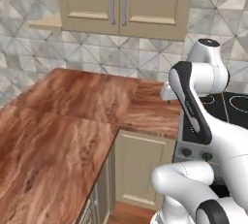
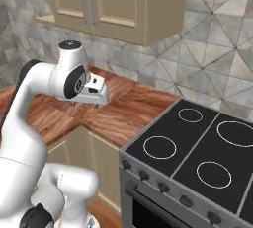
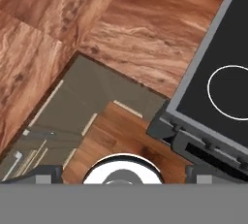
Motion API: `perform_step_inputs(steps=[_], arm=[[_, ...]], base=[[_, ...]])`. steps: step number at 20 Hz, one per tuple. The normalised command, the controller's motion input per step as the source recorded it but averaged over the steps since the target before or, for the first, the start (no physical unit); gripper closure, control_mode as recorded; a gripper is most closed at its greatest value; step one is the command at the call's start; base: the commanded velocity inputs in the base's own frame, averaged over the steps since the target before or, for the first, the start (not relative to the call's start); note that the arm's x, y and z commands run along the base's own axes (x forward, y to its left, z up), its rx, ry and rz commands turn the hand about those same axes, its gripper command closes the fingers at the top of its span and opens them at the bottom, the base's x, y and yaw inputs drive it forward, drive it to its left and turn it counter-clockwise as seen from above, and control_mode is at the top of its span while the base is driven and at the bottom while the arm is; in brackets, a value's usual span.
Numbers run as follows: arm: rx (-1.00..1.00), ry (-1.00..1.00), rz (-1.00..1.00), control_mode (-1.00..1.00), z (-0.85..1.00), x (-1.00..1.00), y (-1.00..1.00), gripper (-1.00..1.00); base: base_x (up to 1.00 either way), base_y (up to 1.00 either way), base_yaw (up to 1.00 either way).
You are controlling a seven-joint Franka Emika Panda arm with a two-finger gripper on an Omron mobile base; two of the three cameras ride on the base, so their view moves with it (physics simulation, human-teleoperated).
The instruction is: Navigate to the stove.
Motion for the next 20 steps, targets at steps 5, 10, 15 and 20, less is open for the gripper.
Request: perform_step_inputs(steps=[5, 10, 15, 20], arm=[[0.0, 0.0, 0.0, 1.0, 0.0, 0.0, 0.0, -1.0], [0.0, 0.0, 0.0, 1.0, 0.0, 0.0, 0.0, -1.0], [0.0, 0.0, 0.0, 1.0, 0.0, 0.0, 0.0, -1.0], [0.0, 0.0, 0.0, 1.0, 0.0, 0.0, 0.0, -1.0]], base=[[0.02, -0.07, -0.82], [0.1, -0.32, -0.75], [0.29, -0.65, -0.55], [0.75, -0.81, 0.06]])
